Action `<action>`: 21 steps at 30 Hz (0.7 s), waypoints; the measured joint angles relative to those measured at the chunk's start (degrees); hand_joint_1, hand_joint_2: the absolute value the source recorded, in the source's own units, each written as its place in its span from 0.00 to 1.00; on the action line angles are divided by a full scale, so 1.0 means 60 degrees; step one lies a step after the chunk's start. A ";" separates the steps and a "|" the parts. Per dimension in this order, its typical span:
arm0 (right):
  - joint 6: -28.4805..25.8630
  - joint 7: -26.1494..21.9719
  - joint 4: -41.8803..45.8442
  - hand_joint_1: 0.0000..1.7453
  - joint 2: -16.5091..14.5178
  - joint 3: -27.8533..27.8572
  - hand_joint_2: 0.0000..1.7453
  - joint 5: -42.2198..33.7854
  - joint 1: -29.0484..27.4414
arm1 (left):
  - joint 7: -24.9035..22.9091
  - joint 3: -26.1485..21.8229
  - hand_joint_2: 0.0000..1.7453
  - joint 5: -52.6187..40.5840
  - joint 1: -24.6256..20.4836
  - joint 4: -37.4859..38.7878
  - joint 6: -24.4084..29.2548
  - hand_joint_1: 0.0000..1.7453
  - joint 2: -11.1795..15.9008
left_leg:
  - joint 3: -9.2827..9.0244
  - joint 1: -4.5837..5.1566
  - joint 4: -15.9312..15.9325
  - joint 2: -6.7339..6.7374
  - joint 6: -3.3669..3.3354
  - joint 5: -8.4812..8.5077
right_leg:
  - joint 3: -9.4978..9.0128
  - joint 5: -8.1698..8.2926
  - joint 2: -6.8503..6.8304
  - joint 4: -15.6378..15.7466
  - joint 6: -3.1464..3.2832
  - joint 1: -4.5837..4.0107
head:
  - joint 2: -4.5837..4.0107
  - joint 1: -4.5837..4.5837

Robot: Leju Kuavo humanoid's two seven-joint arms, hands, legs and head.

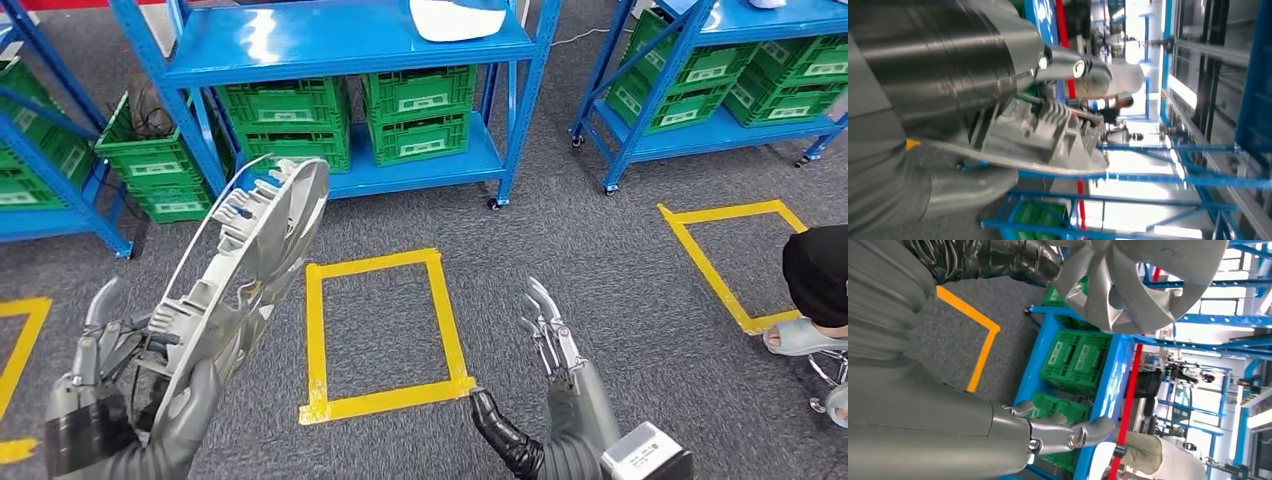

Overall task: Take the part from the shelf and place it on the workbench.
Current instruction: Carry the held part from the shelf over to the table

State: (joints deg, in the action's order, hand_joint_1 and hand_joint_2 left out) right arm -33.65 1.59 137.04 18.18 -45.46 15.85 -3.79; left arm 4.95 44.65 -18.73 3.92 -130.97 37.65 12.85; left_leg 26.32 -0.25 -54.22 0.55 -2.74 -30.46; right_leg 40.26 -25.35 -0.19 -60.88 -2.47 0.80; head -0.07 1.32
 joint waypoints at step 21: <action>-0.0147 -0.0155 0.0026 0.00 0.0015 -0.0004 0.00 0.0104 -0.0149 | -0.0034 0.0044 1.00 -0.0050 0.0044 0.0001 0.0002 1.00 0.0004 | 0.1357 0.0148 -0.0382 0.0057 0.0105 0.1123 | -0.2175 -0.0879 -0.0062 0.0961 0.0273 -0.0252 | 0.0000 -0.0138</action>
State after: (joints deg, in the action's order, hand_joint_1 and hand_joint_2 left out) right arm -34.53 0.66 137.20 18.27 -45.48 16.47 -4.68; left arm 4.75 44.91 -19.03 4.19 -130.97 37.66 12.87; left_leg 34.46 0.64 -56.52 0.89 -2.11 -23.72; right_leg 27.21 -30.62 -0.56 -55.11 -0.84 -0.71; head -0.07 0.50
